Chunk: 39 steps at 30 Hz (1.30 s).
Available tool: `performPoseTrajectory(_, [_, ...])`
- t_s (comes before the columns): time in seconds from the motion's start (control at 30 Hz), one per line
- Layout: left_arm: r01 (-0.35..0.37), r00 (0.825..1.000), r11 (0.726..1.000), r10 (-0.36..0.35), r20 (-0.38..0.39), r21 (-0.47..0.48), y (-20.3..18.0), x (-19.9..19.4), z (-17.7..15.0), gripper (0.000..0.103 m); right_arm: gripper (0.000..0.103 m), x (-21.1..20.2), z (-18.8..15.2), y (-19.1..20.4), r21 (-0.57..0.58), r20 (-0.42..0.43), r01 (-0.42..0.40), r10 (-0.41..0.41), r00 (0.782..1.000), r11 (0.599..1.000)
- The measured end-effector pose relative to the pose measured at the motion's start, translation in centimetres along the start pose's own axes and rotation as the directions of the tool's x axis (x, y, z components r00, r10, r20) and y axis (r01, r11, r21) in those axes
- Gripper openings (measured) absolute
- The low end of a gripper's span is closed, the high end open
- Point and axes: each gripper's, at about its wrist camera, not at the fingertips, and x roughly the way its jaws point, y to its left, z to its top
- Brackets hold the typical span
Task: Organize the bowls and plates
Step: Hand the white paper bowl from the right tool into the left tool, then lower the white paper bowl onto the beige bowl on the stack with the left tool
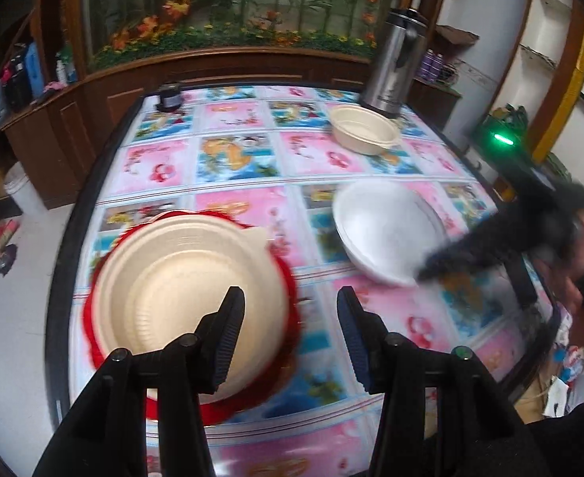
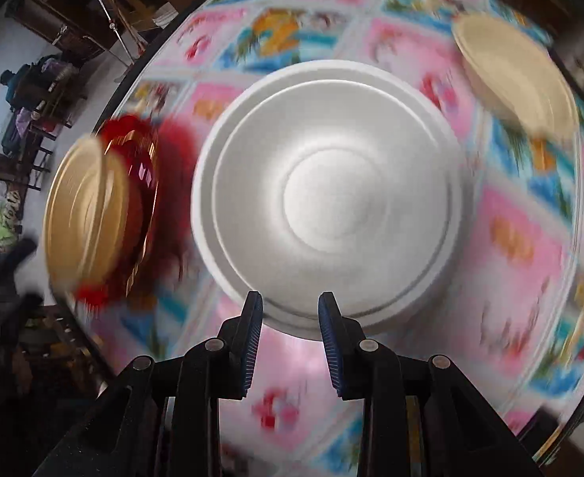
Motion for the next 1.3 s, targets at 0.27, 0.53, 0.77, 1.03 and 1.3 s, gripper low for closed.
performPoseTrajectory(0.27, [0.148, 0.985, 0.989, -0.149, -0.085, -0.014, -4.4, 3.4, 1.6, 0.047, 0.032, -8.9, -9.7, -5.3, 0.200, 0.323, -0.028, -0.038, 0.946, 0.979])
performPoseTrajectory(0.53, [0.188, 0.960, 0.980, -0.197, -0.198, -0.065, -6.6, 8.3, 1.8, 0.047, 0.032, -6.8, -13.0, -9.7, 0.377, 0.371, -0.126, -0.025, 0.928, 0.918])
performPoseTrajectory(0.77, [0.146, 0.953, 0.989, -0.146, -0.267, -0.021, -7.8, 11.4, 1.6, 0.025, 0.032, -4.5, -11.6, -9.7, 0.386, 0.339, -0.104, -0.036, 0.940, 0.917])
performPoseTrajectory(1.03, [0.116, 0.967, 0.991, -0.096, -0.236, 0.070, -9.2, 10.2, 1.4, 0.018, 0.012, -4.0, -11.8, -8.7, 0.392, 0.349, -0.132, -0.014, 0.937, 0.911])
performPoseTrajectory(1.3, [0.079, 0.984, 0.993, -0.063, -0.165, 0.093, -8.7, 7.3, 2.6, 0.019, 0.012, -6.8, -11.5, -7.0, 0.367, 0.402, -0.178, 0.017, 0.915, 0.913])
